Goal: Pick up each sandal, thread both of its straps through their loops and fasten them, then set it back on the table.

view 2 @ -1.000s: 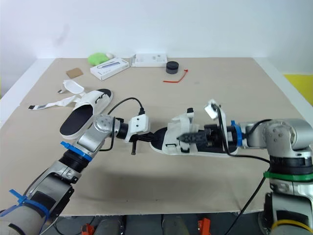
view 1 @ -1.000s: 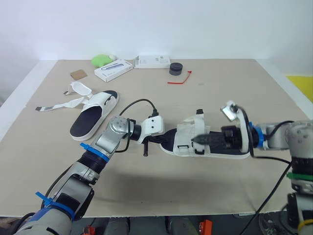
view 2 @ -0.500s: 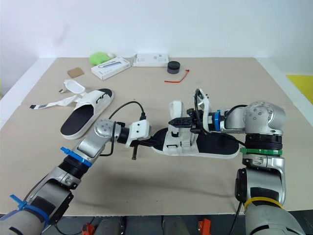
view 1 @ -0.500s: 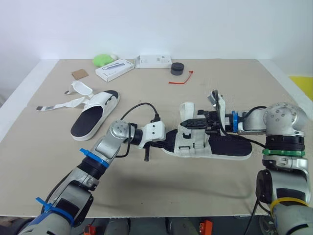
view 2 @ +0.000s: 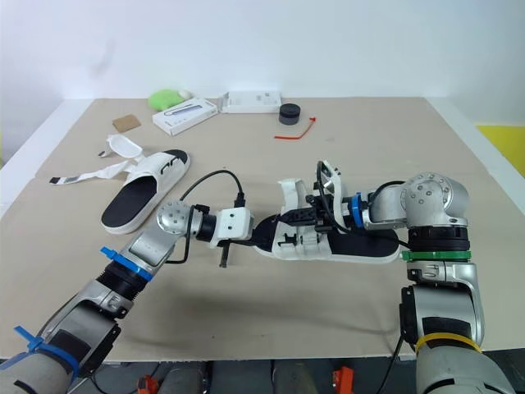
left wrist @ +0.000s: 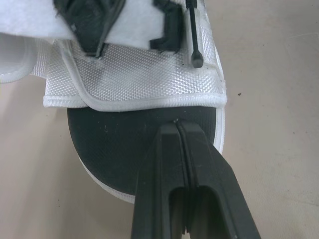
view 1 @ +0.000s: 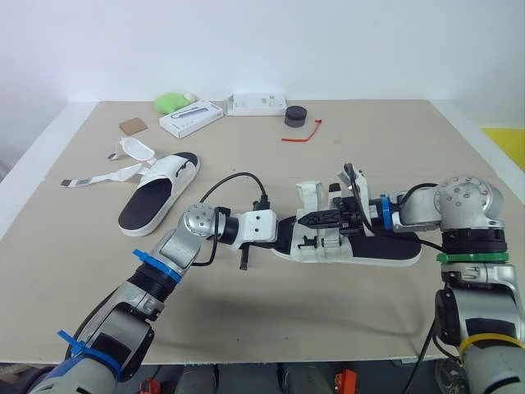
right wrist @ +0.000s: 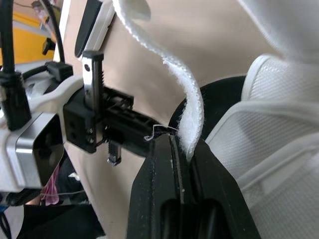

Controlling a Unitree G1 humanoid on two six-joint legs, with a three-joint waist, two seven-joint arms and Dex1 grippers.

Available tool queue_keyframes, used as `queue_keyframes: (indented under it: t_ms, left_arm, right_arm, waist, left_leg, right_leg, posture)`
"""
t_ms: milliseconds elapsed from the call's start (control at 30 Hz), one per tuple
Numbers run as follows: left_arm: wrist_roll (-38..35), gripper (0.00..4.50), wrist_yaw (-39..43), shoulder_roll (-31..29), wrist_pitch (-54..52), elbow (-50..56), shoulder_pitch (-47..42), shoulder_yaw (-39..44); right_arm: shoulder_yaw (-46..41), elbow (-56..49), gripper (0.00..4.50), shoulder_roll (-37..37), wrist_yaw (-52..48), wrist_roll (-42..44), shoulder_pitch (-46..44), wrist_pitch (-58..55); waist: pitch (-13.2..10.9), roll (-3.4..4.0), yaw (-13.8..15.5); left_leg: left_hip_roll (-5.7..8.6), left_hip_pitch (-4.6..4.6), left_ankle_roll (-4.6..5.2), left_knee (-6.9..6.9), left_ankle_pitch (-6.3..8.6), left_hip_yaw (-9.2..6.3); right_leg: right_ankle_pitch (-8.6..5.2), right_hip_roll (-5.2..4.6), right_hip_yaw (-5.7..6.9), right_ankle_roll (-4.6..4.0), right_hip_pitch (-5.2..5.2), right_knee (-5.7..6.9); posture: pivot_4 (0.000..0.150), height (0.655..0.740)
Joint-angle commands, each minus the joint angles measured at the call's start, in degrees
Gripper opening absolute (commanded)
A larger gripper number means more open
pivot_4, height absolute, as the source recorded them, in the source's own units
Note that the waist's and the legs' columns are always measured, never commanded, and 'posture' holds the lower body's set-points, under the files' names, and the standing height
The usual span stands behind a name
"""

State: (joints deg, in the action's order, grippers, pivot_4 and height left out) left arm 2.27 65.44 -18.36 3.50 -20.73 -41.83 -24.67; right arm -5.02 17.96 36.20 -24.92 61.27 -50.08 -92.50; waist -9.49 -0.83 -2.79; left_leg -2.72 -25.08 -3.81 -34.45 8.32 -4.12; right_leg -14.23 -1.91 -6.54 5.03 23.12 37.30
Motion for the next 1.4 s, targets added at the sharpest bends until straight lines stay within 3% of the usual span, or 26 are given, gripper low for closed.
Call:
queue_keyframes:
  t_ms: [33, 633, 1067, 1400]
  left_arm:
    - [2.5, 0.0, 0.79, -0.03, -1.49, -4.43, 1.81, -2.6]
    - [2.64, 0.0, 0.63, 1.01, -1.22, -4.89, 2.11, -2.2]
    - [2.71, 0.0, 0.28, 1.09, -1.71, -3.96, 2.89, -2.27]
    - [2.8, 0.0, 0.16, 1.12, -1.86, -3.72, 3.06, -2.41]
  right_arm:
    - [-0.17, -0.19, 0.05, 2.03, 1.75, 4.71, -0.47, 0.0]
    - [-0.51, 3.79, 0.05, -1.39, 11.32, 9.61, -0.78, 0.0]
    - [-1.03, 12.32, 0.05, -2.18, 15.58, 14.65, -7.24, 0.0]
    - [0.45, 9.83, 0.05, -1.25, 20.16, 20.01, -5.01, 0.0]
  waist:
    - [0.01, 0.01, 0.01]
    - [0.05, 0.01, 0.06]
    - [0.08, 0.05, 0.01]
    - [0.08, 0.04, 0.03]
  left_leg:
    - [0.0, 0.0, 0.03, 0.0, -0.02, 0.0]
    - [0.0, 0.02, 0.18, -0.06, -0.12, -0.02]
    - [0.0, 0.06, 0.22, -0.06, -0.14, -0.01]
    - [0.0, 0.05, 0.22, -0.05, -0.14, -0.02]
  right_leg:
    - [0.01, 0.0, 0.0, -0.03, -0.01, 0.0]
    - [0.01, 0.0, 0.0, -0.16, -0.1, 0.0]
    - [0.03, 0.0, 0.0, -0.22, -0.1, 0.0]
    - [0.02, 0.0, 0.0, -0.22, -0.1, 0.0]
  posture:
    - [0.15, 0.74]
    - [0.15, 0.74]
    - [0.15, 0.74]
    - [0.15, 0.74]
